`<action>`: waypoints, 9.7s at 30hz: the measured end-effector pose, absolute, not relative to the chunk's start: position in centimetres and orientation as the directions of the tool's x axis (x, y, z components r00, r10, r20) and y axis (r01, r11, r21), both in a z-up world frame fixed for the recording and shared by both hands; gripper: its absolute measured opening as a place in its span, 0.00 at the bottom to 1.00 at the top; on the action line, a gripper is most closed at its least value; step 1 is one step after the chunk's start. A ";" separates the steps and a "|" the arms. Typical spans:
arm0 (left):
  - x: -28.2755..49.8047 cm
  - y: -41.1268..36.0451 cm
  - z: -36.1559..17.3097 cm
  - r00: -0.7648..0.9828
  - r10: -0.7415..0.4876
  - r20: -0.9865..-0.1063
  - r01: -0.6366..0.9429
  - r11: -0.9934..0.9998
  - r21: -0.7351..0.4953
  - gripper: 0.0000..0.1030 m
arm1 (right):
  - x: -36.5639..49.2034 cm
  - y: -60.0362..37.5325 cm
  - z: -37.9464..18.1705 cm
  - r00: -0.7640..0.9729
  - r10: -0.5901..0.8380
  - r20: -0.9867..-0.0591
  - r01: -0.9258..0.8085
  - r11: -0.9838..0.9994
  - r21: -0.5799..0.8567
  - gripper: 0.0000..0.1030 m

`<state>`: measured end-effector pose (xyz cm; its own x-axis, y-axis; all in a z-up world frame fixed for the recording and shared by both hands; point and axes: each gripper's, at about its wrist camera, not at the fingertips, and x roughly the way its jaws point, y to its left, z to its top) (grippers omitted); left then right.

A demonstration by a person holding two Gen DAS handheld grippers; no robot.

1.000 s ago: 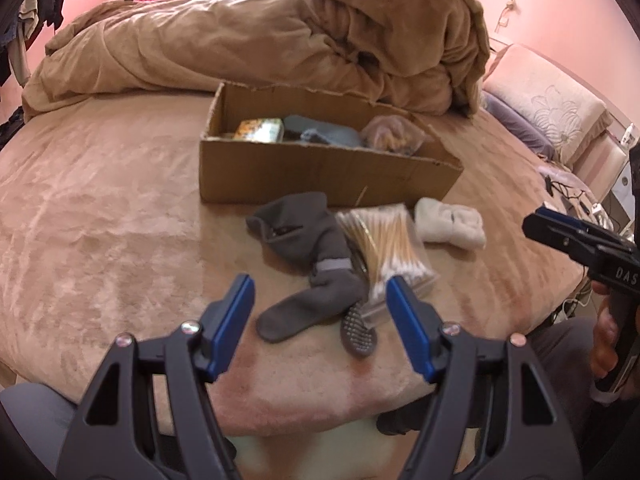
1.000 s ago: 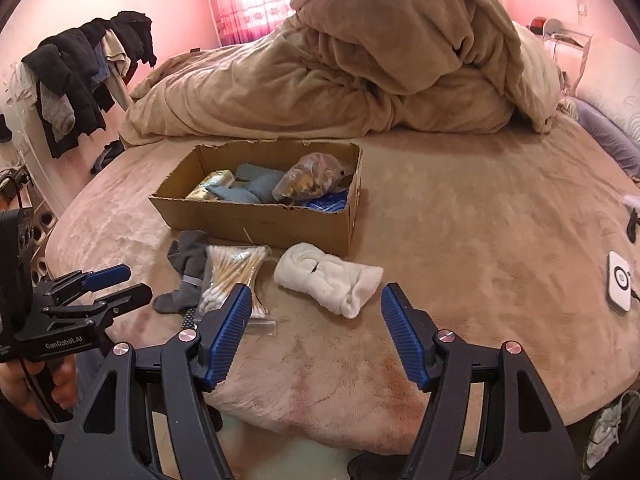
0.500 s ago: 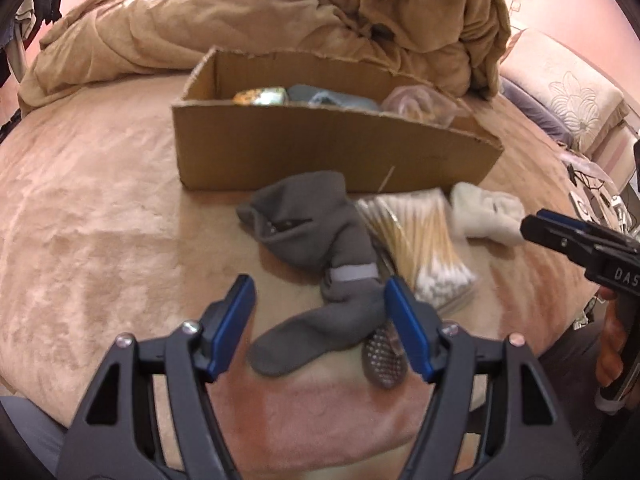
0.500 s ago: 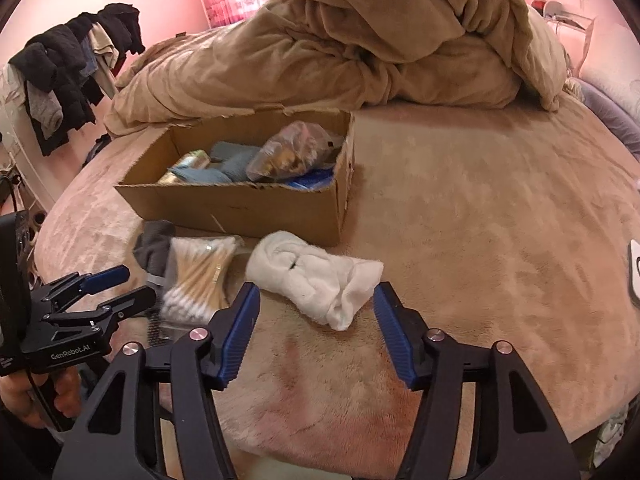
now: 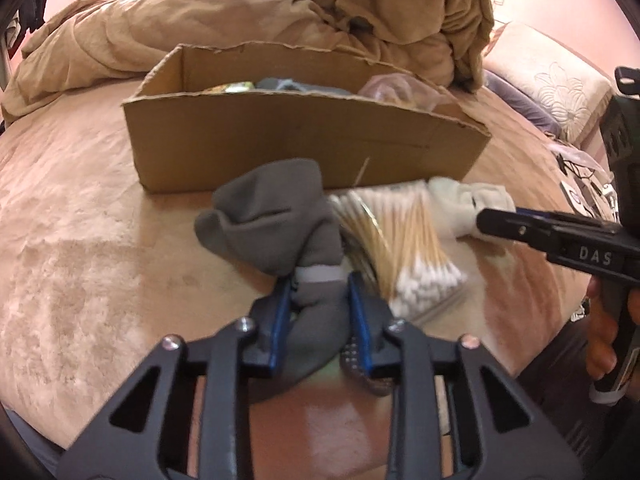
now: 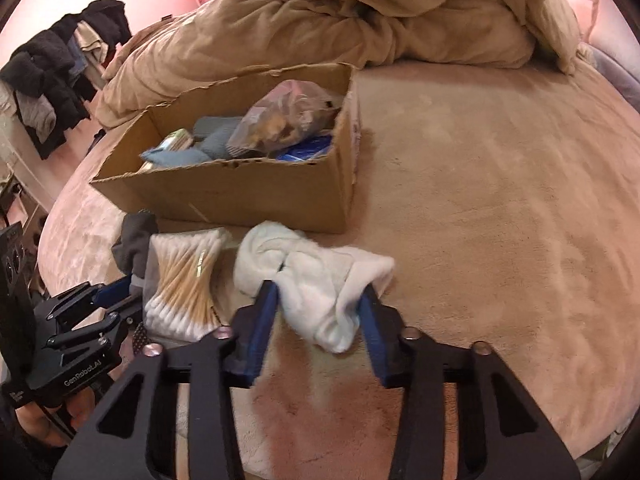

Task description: Organize objects

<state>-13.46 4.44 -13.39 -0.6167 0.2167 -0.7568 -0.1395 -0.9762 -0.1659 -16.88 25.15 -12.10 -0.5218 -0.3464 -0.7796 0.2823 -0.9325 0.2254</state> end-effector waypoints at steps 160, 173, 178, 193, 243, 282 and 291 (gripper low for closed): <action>-8.2 -7.0 -12.4 -0.637 0.071 -0.768 0.079 -0.985 -0.156 0.82 | -15.2 14.0 -13.0 -0.538 -0.256 -0.803 0.360 -0.931 0.056 0.50; -7.7 -4.7 -9.3 -0.664 0.079 -0.744 0.026 -0.991 -0.129 0.82 | -12.6 16.3 -9.3 -0.573 -0.305 -0.761 0.351 -0.930 0.109 0.45; -7.6 -3.7 -6.6 -0.699 0.102 -0.708 -0.012 -0.991 -0.131 0.82 | -11.8 16.9 -5.6 -0.620 -0.329 -0.712 0.354 -0.927 0.120 0.45; -13.6 -4.3 -0.9 -0.805 0.092 -0.586 -0.038 -0.994 -0.104 0.82 | -15.2 16.4 0.3 -0.681 -0.359 -0.639 0.381 -0.918 0.110 0.45; -9.9 -4.8 -2.5 -0.755 0.091 -0.649 0.036 -0.983 -0.179 0.82 | -15.7 16.6 -1.4 -0.678 -0.305 -0.669 0.321 -0.941 0.104 0.75; -2.5 2.2 -2.6 -0.722 0.078 -0.688 -0.031 -0.996 -0.080 0.82 | -4.4 22.2 -2.8 -0.712 -0.247 -0.658 0.235 -0.966 0.108 0.75; -3.1 1.9 -2.7 -0.725 0.078 -0.685 -0.030 -0.996 -0.081 0.82 | -5.1 21.8 -3.4 -0.701 -0.245 -0.670 0.241 -0.965 0.101 0.75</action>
<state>-3.09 1.86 -2.67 -0.7246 0.0776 -0.6848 -0.0300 -0.9962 -0.0812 -5.10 21.82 -3.40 -0.7011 -0.2449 -0.6697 0.2407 -0.9653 0.1010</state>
